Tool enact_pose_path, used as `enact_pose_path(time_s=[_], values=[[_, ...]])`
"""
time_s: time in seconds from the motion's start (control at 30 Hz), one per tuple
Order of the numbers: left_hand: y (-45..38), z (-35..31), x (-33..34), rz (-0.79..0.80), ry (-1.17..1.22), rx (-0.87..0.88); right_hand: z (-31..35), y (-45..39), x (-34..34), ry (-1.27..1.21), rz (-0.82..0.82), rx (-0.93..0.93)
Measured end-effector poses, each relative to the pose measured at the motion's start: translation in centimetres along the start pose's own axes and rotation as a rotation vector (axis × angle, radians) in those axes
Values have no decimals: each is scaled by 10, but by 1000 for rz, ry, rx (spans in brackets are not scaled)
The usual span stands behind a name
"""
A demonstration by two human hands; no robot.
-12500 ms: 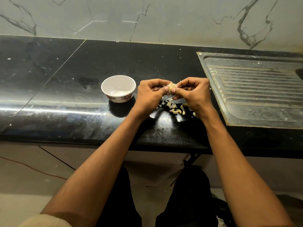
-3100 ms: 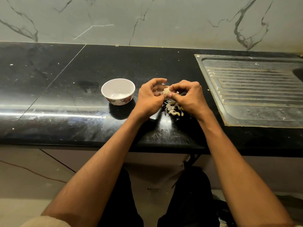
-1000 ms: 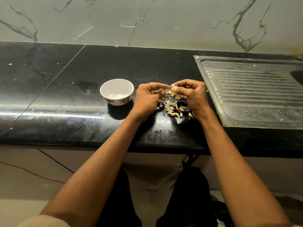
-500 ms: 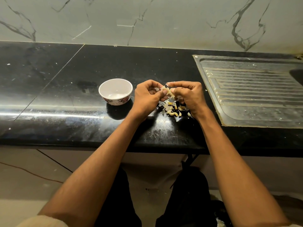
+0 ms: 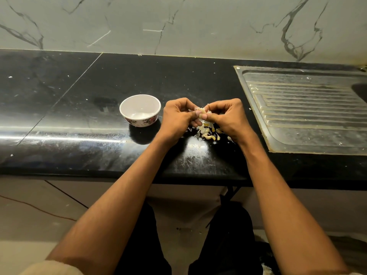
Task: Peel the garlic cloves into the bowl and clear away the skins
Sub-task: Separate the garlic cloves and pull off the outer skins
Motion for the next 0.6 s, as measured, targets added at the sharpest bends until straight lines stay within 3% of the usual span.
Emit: enact_pose_path(time_s=[0.6], values=[[3, -4, 4, 40, -27, 39, 2, 0, -1, -53, 6, 57]])
Point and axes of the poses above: each hand's wrist, its own y-axis away from the middle knuckle, its own x-axis out of the palm, z = x × y, the point moved 8 cm from there along -y, towards the middle knuckle, and after that the axes turned 12 degrees about -z, right-handed, at the moved point
